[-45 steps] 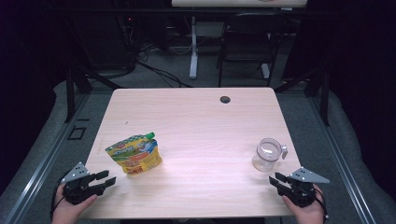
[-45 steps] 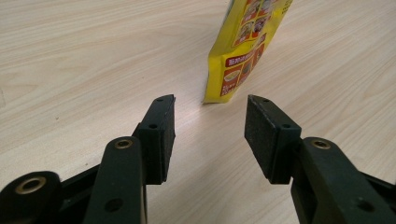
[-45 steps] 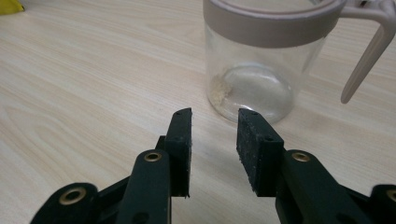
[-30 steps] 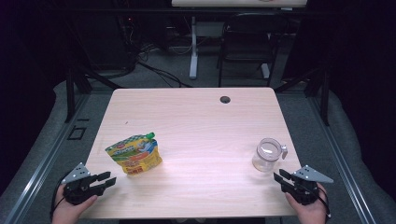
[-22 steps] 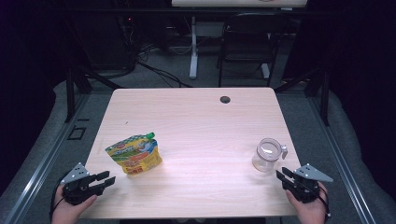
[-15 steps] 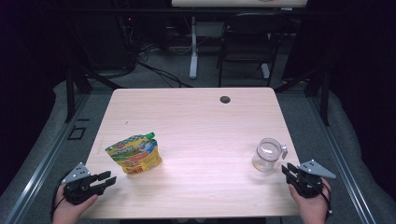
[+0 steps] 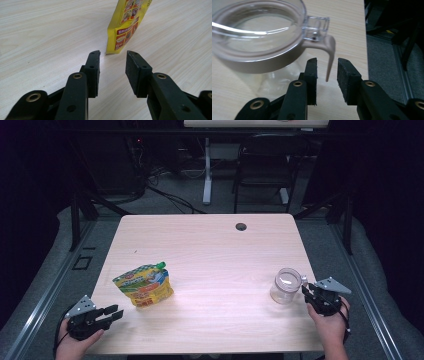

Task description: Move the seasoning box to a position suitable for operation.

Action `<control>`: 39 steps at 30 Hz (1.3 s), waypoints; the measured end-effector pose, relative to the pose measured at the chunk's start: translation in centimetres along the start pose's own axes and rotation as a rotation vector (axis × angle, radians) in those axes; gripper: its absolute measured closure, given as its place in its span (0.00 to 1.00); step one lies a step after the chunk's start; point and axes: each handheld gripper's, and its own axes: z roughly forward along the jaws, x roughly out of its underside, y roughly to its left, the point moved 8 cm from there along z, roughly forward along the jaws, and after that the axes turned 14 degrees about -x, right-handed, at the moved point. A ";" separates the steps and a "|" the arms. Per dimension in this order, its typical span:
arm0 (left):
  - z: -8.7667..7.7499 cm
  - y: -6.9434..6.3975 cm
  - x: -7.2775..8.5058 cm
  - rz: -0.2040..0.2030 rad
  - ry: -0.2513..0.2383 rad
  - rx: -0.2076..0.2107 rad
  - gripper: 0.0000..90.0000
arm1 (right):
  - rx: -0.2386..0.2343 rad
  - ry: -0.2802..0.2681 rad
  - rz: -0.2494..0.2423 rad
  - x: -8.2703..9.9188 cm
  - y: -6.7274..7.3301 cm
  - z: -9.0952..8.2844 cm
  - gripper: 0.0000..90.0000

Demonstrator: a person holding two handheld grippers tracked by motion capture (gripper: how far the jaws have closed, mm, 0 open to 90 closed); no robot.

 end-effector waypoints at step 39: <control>0.1 -0.2 0.6 -0.001 0.017 0.012 0.73 | 0.020 0.007 0.069 -0.8 -0.8 2.1 0.94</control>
